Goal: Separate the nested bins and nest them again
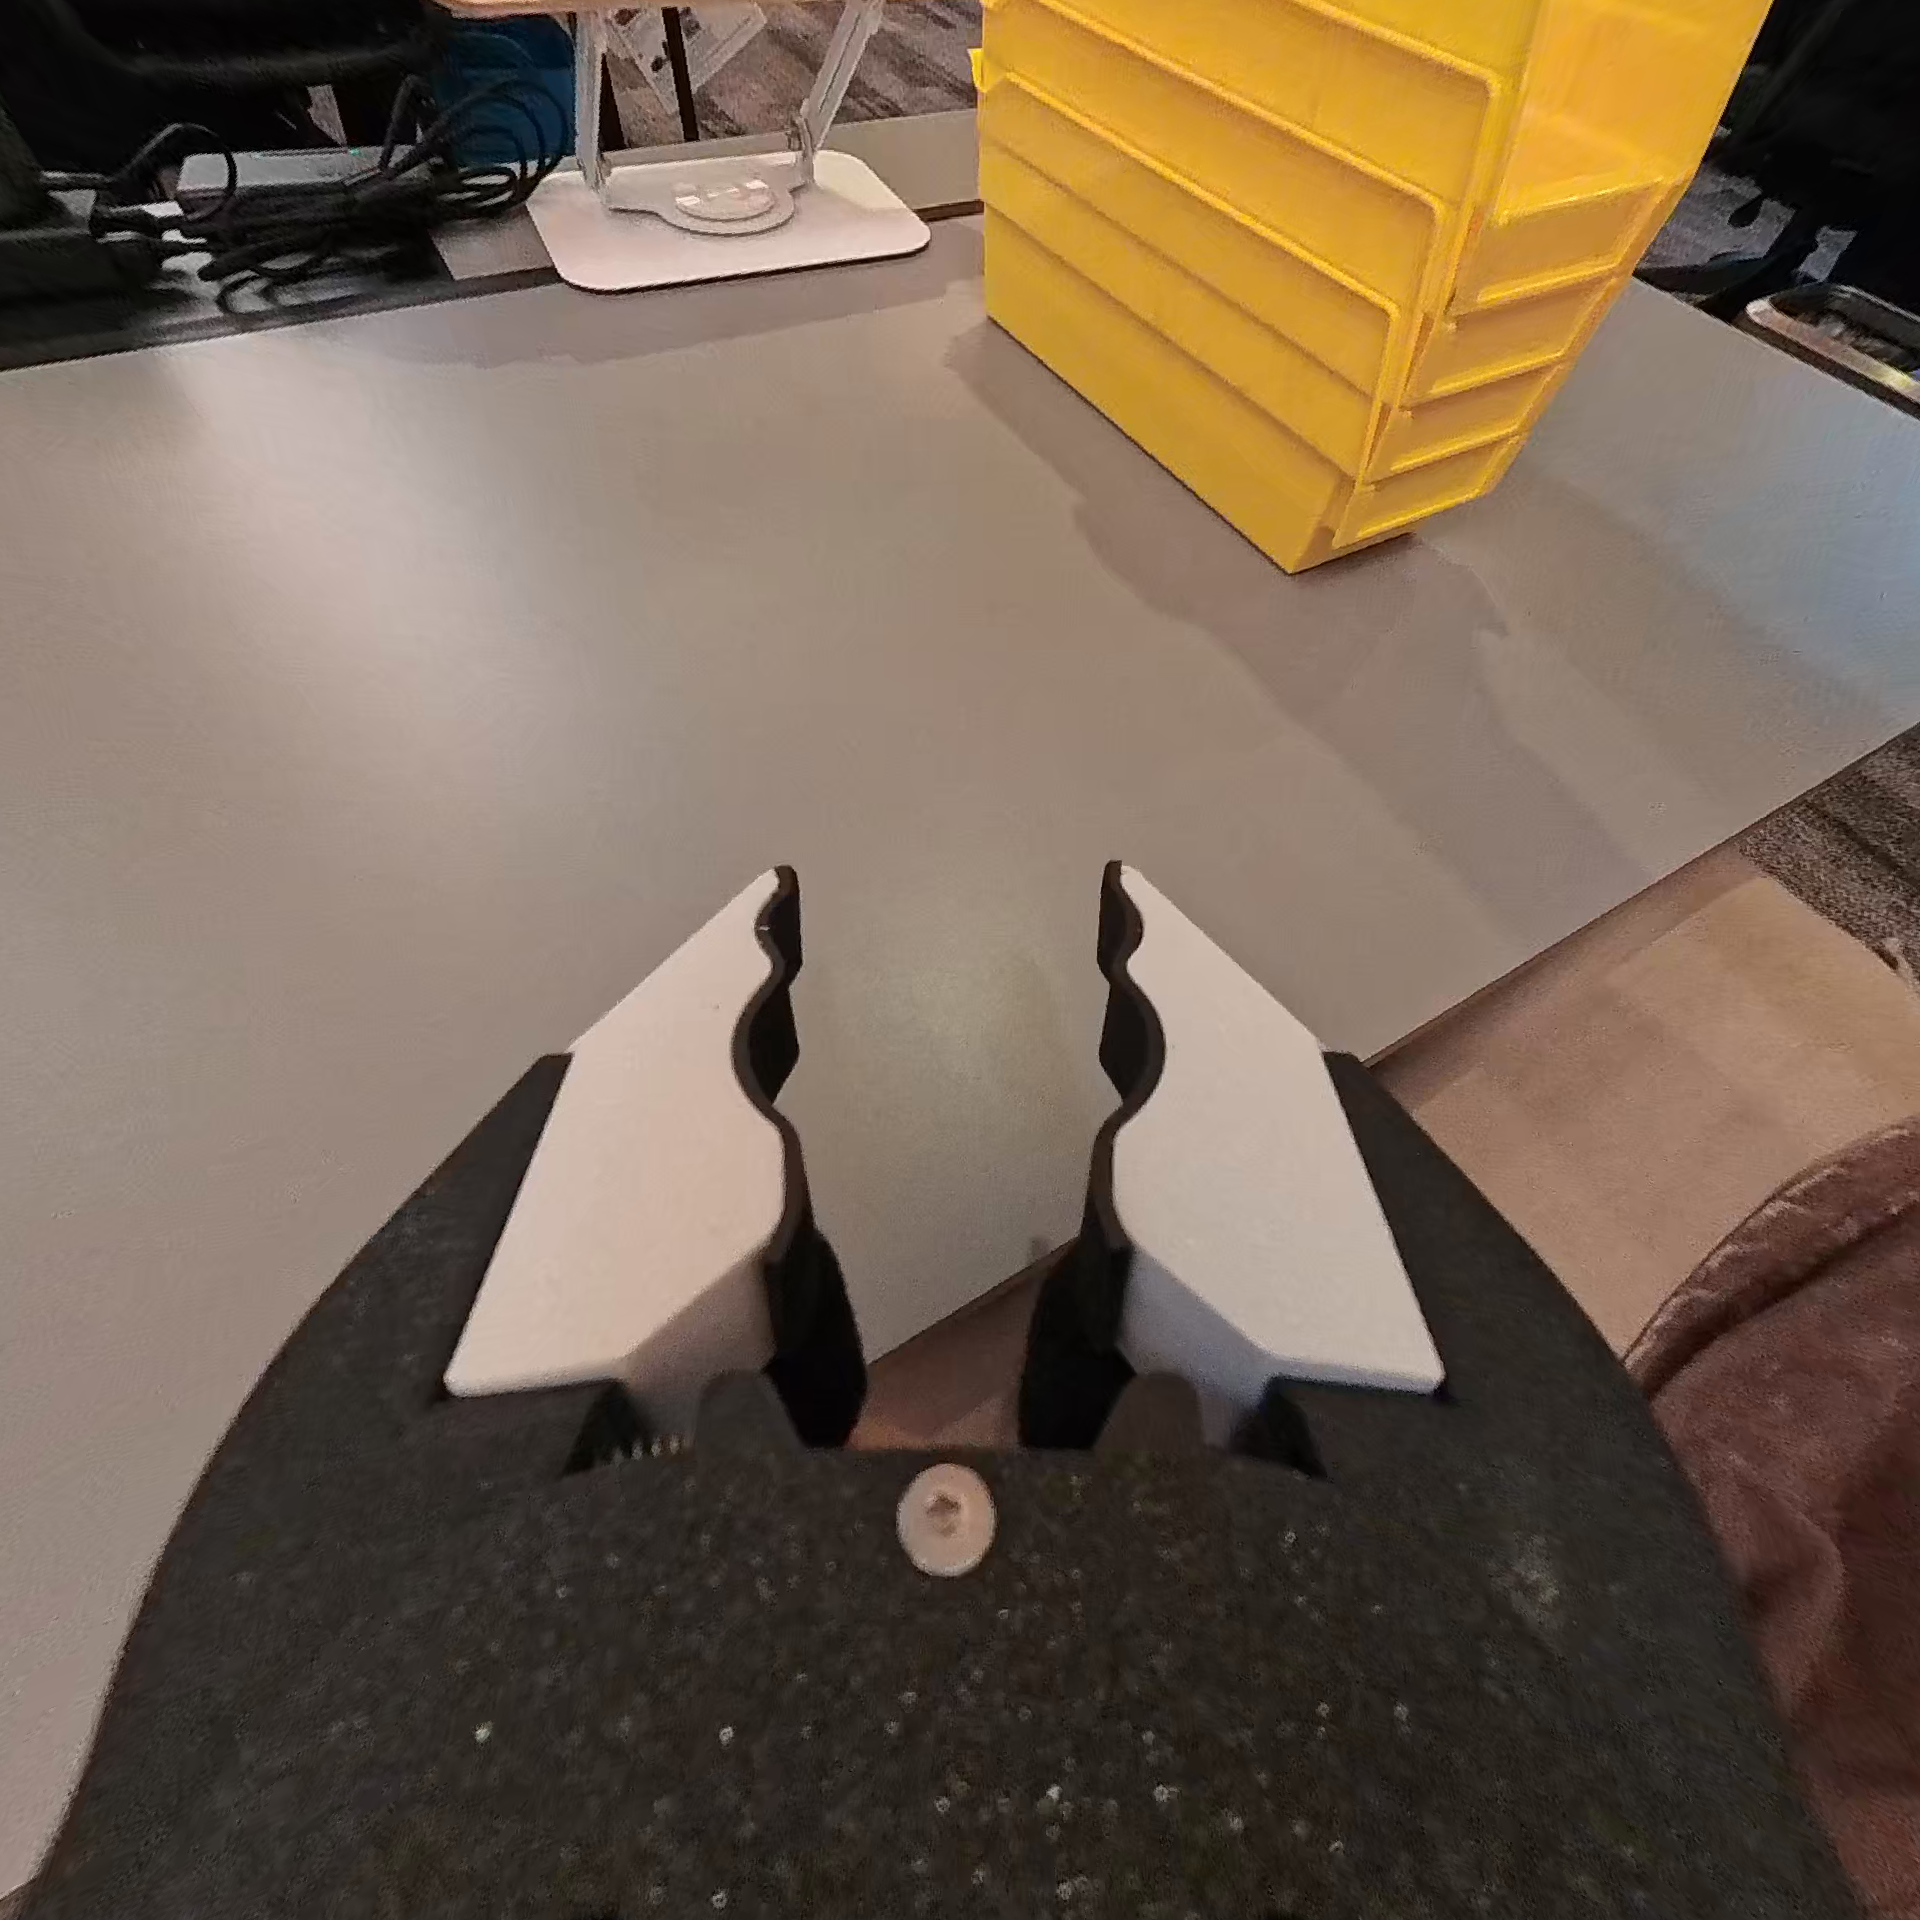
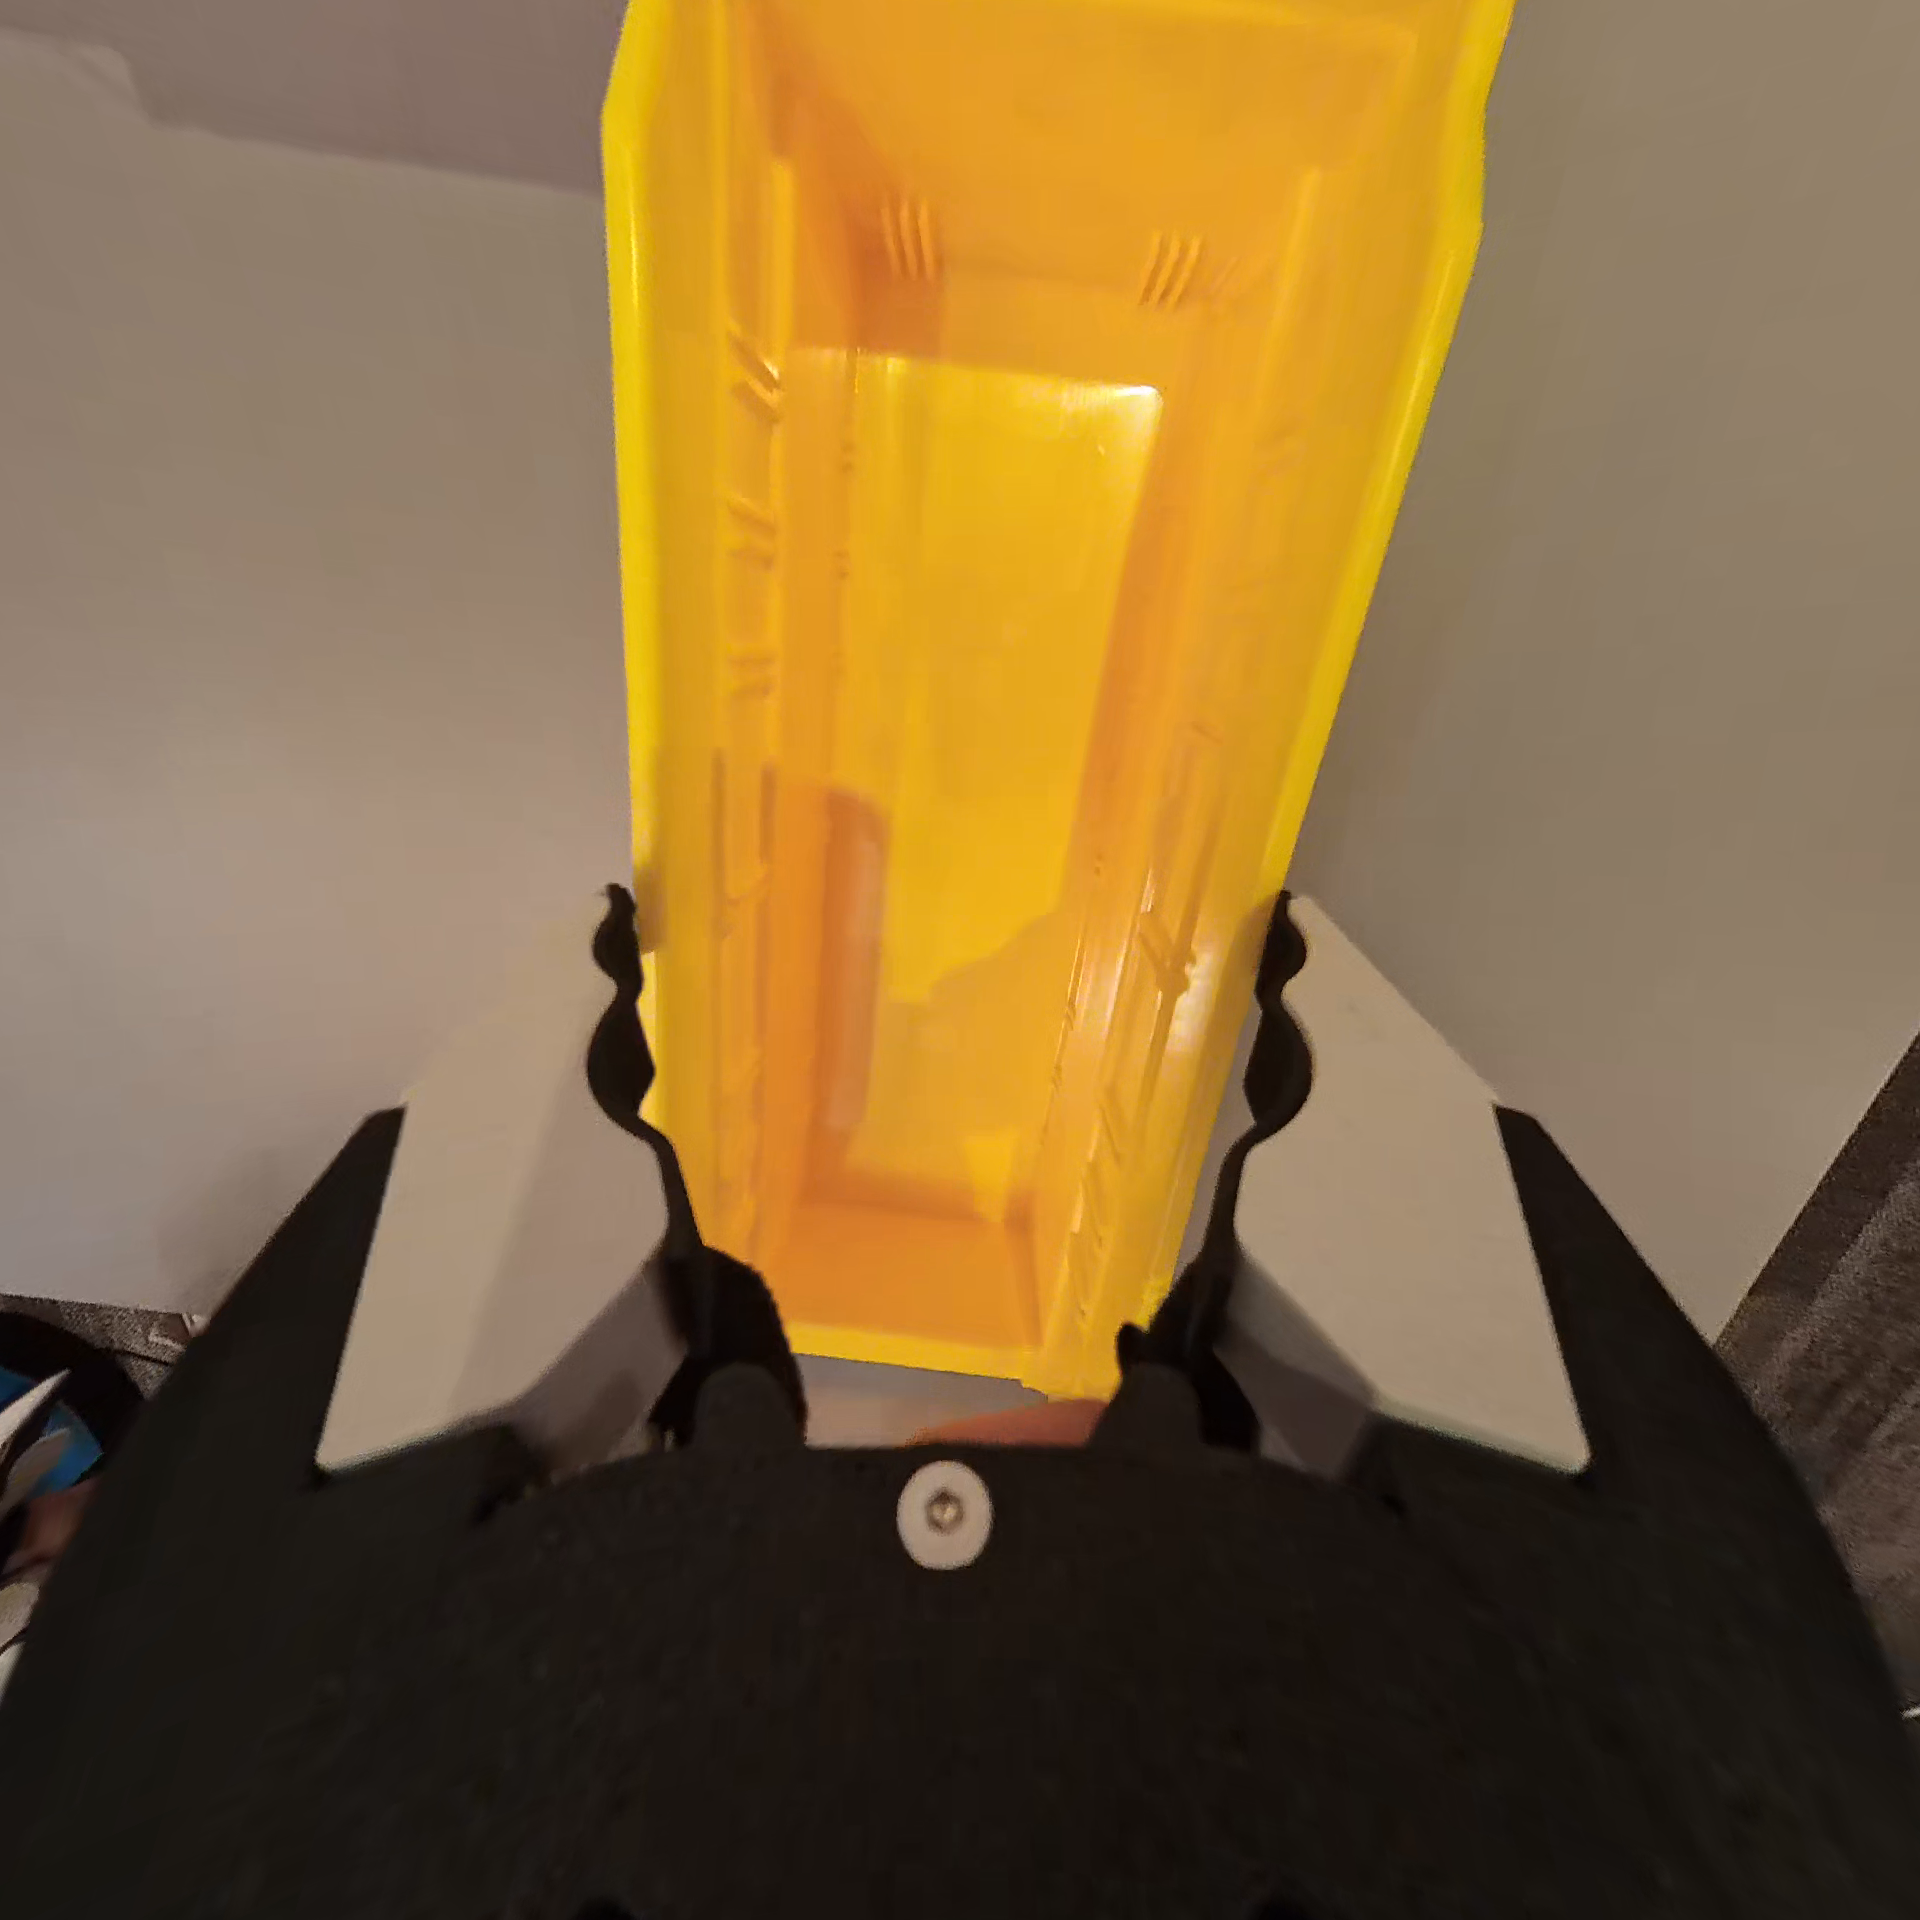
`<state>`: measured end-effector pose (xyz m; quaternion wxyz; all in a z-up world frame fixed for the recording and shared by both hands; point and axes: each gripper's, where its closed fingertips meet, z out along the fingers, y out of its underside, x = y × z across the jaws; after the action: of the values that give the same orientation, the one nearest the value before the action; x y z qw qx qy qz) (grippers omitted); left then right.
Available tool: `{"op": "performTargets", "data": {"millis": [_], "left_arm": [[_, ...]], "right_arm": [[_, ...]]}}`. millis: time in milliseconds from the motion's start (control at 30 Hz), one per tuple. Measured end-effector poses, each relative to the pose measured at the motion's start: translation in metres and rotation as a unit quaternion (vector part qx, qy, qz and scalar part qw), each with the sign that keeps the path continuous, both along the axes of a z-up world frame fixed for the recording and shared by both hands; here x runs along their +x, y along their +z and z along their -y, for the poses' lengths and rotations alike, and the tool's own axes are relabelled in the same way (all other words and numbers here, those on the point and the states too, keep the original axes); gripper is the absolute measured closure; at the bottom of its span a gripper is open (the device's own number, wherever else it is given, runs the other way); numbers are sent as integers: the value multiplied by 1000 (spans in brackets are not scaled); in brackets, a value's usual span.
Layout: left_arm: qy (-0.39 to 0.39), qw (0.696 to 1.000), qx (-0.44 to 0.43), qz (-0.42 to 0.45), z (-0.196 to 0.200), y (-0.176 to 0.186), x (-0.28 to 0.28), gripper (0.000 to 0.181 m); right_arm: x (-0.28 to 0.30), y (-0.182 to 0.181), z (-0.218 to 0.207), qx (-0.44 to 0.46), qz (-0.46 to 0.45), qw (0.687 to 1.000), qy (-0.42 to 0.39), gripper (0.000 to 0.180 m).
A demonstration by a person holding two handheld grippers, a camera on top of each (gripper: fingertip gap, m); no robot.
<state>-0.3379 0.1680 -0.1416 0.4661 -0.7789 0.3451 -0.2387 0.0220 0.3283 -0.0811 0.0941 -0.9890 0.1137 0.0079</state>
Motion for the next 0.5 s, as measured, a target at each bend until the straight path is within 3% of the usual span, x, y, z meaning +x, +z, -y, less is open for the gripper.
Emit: {"op": "performTargets", "data": {"millis": [200, 500], "left_arm": [[1, 1000, -7, 1, 0, -1, -1, 126], [4, 1000, -10, 1, -2, -2, -4, 128]], "right_arm": [[0, 4, 1, 0, -4, 1000, -5, 86], [3, 10, 7, -10, -9, 1000, -24, 94]]}}
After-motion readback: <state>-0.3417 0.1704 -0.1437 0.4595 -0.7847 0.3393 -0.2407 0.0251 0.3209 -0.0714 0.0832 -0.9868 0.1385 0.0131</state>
